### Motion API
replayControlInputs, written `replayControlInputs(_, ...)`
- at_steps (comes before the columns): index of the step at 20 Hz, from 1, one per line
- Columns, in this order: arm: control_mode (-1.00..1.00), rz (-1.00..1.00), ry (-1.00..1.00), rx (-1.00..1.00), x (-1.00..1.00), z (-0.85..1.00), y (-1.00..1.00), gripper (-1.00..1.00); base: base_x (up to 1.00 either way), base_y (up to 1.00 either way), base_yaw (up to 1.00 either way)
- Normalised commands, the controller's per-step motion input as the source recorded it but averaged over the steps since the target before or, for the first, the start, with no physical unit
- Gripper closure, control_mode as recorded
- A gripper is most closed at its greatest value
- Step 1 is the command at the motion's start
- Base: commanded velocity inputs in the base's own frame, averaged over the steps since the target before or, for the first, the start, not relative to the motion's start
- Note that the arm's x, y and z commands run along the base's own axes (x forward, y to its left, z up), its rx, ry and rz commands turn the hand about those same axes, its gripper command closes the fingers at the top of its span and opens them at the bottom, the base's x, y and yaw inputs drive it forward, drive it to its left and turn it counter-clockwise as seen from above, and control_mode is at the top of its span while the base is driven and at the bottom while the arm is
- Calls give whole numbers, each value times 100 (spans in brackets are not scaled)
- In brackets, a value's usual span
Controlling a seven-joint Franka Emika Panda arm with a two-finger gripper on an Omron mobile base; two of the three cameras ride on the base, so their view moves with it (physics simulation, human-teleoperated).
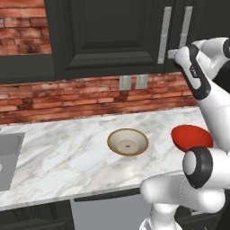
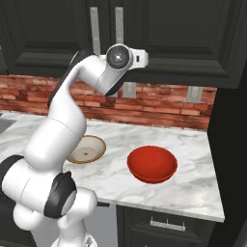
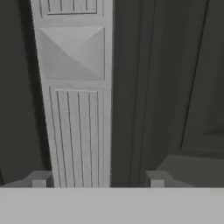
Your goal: Open the cabinet. Pick the bowls from the counter and place them in the cabinet. Then close the cabinet.
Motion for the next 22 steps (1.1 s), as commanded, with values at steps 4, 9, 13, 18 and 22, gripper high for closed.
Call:
replayControlInputs(4,-100,-10,-31,0,51,0,55,-100,0,0,0)
replayControlInputs(9,-100,-8,-16,0,90,0,16,100,0,0,0)
replayControlInputs(13,-100,0,-5,0,78,0,5,100,0,0,0)
replayControlInputs(18,-100,4,0,0,17,0,-9,100,0,0,0)
replayControlInputs(22,-100,-16,-2,6,-66,0,-49,100,0,0,0)
